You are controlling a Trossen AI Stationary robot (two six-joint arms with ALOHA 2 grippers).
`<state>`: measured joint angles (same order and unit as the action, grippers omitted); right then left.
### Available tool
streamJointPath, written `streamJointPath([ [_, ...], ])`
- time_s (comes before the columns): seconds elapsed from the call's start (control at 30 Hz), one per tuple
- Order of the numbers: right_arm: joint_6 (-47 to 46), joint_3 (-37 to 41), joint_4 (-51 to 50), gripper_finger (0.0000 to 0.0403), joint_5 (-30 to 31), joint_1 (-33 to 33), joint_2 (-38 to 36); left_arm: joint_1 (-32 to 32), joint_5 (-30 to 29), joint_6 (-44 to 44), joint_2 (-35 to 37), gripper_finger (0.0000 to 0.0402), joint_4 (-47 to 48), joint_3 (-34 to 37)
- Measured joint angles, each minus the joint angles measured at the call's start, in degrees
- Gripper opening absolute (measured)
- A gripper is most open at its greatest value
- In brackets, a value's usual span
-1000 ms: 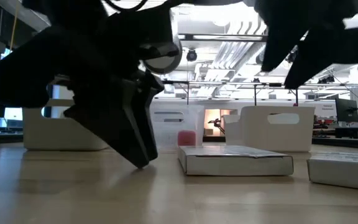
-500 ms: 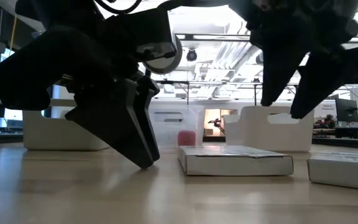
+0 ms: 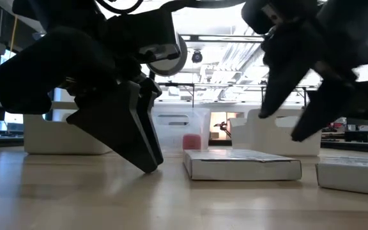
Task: Pick and place items into bin
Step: Put the left white box into the white bin
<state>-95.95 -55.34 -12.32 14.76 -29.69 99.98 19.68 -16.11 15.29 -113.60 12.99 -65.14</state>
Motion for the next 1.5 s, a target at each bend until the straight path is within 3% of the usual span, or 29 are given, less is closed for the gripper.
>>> streamJointPath([
  [0.2, 2.13, 0.55, -3.89, 0.0204, -1.22, 2.17, -0.63, 0.04, -1.71, -0.01, -0.09, 0.0113, -0.97, 0.09],
  [0.57, 1.01, 12.23, 19.77, 0.0204, -1.44, 3.00, -0.95, -0.12, -4.14, -0.04, -0.35, 0.0113, -3.76, 0.20],
  [1.03, 2.37, 12.43, 18.57, 0.0204, -3.98, 5.00, -0.98, -0.23, -0.47, 7.41, -2.18, 0.0113, -6.16, -0.04],
  [1.5, 3.27, 12.41, 19.42, 0.0204, -7.53, 7.21, -0.98, -0.66, -1.28, 7.69, -2.41, 0.0113, -6.89, 0.02],
])
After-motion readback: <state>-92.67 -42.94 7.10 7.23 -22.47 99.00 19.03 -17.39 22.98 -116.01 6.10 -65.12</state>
